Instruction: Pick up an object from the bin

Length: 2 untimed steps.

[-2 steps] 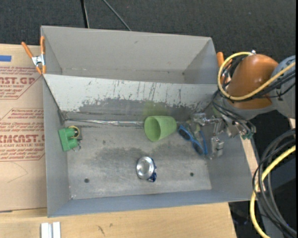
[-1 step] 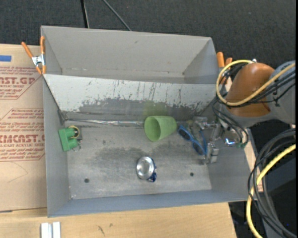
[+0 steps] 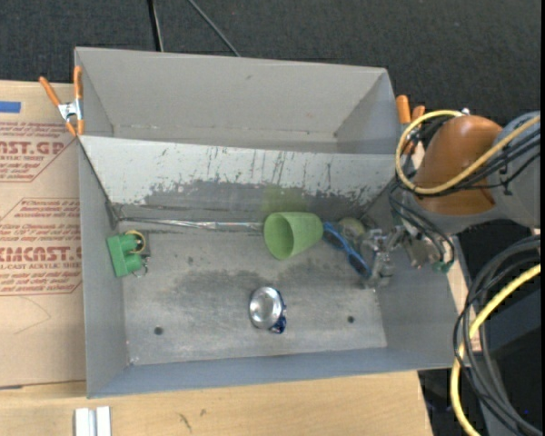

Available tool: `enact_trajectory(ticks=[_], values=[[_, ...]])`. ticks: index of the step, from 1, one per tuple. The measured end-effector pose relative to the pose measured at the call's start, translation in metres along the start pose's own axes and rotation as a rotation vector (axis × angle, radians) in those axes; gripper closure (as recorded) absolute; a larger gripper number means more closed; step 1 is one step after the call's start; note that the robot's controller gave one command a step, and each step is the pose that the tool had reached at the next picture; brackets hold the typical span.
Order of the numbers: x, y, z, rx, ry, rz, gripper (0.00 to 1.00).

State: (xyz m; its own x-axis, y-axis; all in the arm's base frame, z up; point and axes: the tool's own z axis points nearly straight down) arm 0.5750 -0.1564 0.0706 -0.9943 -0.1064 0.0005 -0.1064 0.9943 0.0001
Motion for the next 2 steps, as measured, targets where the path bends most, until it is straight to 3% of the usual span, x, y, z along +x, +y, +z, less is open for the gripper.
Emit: enact_trajectory(ticks=[1,2], values=[[0.002,0.017,-0.127,0.003,-0.010,-0.002,1.00],[-0.007,0.030,-0.205,0.003,-0.008,-0.281,1.00]])
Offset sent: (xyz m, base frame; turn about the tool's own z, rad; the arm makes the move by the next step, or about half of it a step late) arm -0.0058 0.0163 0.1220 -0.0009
